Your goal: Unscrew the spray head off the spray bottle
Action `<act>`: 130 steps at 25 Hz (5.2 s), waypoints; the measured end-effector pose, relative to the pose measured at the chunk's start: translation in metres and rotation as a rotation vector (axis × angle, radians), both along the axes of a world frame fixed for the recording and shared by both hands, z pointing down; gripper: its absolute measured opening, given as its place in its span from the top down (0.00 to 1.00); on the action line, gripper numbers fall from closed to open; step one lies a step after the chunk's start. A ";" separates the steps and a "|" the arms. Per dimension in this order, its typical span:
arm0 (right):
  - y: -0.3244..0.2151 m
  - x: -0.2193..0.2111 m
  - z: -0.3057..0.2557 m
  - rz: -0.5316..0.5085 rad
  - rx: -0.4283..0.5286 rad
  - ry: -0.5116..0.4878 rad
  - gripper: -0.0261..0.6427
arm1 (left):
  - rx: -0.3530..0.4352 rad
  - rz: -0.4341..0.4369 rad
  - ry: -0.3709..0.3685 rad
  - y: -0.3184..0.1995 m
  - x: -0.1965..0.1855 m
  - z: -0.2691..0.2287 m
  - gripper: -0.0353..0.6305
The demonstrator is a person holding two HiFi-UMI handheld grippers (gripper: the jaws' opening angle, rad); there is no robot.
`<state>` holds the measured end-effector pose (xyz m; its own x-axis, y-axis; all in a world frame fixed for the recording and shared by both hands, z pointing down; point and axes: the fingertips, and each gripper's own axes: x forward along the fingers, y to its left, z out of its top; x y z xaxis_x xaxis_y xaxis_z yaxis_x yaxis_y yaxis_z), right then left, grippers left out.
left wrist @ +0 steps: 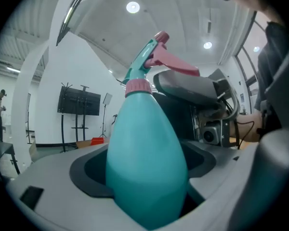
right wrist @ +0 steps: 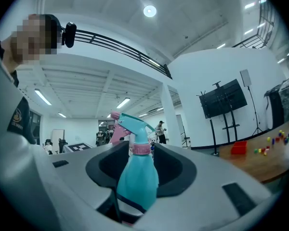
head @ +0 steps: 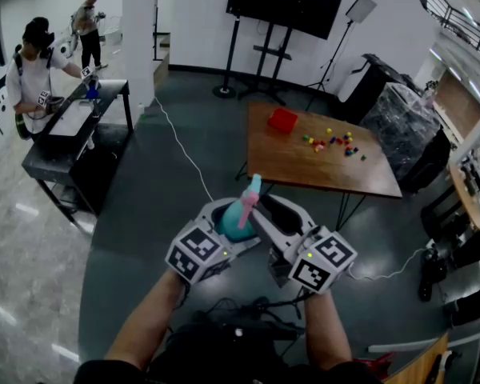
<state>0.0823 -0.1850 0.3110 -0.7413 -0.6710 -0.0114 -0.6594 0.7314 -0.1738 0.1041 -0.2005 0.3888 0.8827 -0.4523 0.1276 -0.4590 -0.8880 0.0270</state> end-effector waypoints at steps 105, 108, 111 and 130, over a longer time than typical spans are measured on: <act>0.028 -0.008 0.001 -0.401 0.062 0.088 0.75 | 0.048 0.279 0.036 0.039 0.008 -0.004 0.31; 0.027 -0.011 0.001 -0.373 0.061 0.087 0.75 | 0.061 0.242 0.036 0.033 0.007 -0.004 0.31; 0.025 -0.010 -0.001 -0.350 0.061 0.091 0.72 | 0.073 0.186 0.034 0.024 0.005 -0.007 0.31; -0.020 -0.031 -0.005 0.004 -0.038 0.119 0.72 | 0.062 -0.220 -0.048 -0.032 -0.024 0.000 0.31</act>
